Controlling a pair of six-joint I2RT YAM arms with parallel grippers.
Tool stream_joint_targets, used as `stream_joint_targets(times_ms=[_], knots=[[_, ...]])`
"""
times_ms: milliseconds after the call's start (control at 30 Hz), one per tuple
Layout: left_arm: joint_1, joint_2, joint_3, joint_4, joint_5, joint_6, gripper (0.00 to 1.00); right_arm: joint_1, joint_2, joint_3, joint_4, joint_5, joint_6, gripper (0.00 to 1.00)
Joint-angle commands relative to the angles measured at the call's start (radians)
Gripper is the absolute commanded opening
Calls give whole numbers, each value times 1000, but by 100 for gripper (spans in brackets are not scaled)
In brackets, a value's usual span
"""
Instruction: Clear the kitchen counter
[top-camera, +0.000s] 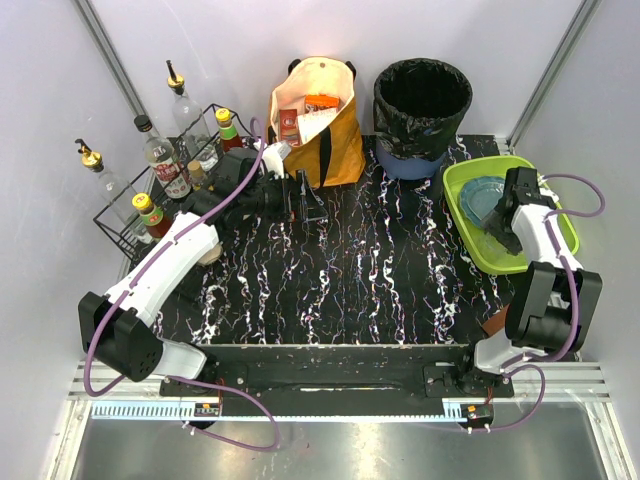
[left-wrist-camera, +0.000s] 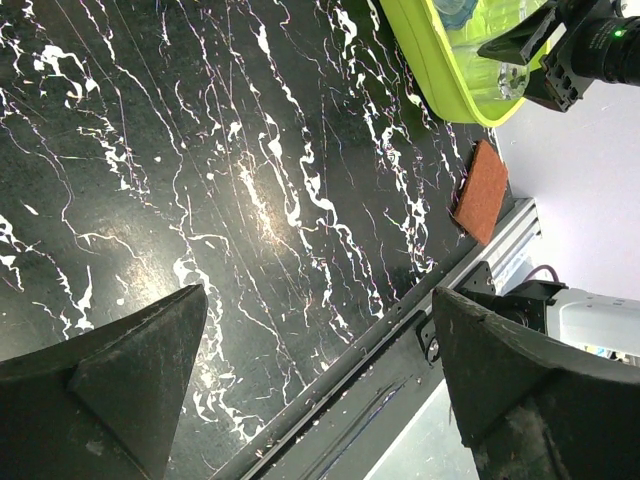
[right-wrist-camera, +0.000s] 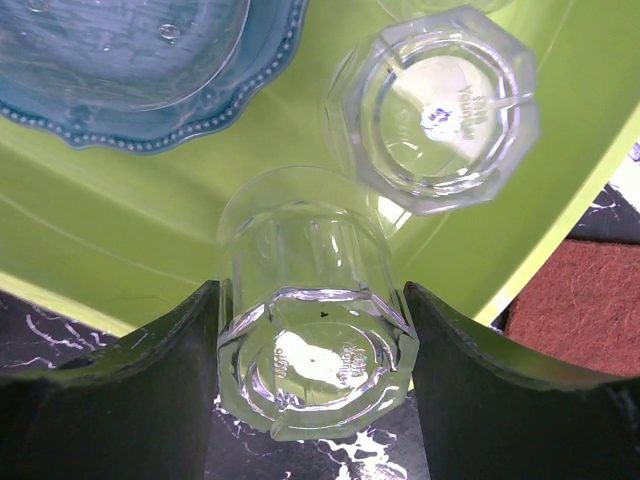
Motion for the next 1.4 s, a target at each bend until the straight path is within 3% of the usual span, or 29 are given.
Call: stream_joint_targets(times_ms=[0, 333, 367, 433, 500, 600, 733, 867, 1000, 1067, 1367], knots=[[0, -31, 27, 22, -24, 19, 99, -6, 48, -10, -36, 53, -41, 0], [2, -20, 10, 22, -20, 26, 99, -6, 81, -29, -39, 66, -58, 0], [0, -19, 9, 22, -20, 26, 99, -6, 86, -27, -41, 59, -58, 3], [0, -20, 10, 22, -18, 28, 99, -6, 88, -18, -48, 49, -59, 22], [0, -20, 10, 19, -18, 31, 99, -6, 69, -13, -47, 43, -62, 49], [0, -17, 18, 15, -23, 34, 99, -6, 26, 4, -48, 35, -70, 73], [0, -16, 29, 10, -23, 35, 99, -6, -24, 60, -71, 24, -87, 91], [0, -17, 36, 5, -23, 37, 99, -6, -69, 119, -114, 36, -107, 99], [0, -14, 45, -5, -23, 43, 99, -6, -95, 162, -134, 52, -111, 99], [0, -9, 55, -16, -23, 46, 99, -6, -102, 175, -139, 47, -111, 92], [0, 6, 70, -25, -17, 36, 99, -13, -44, 120, -130, -33, -96, 19]])
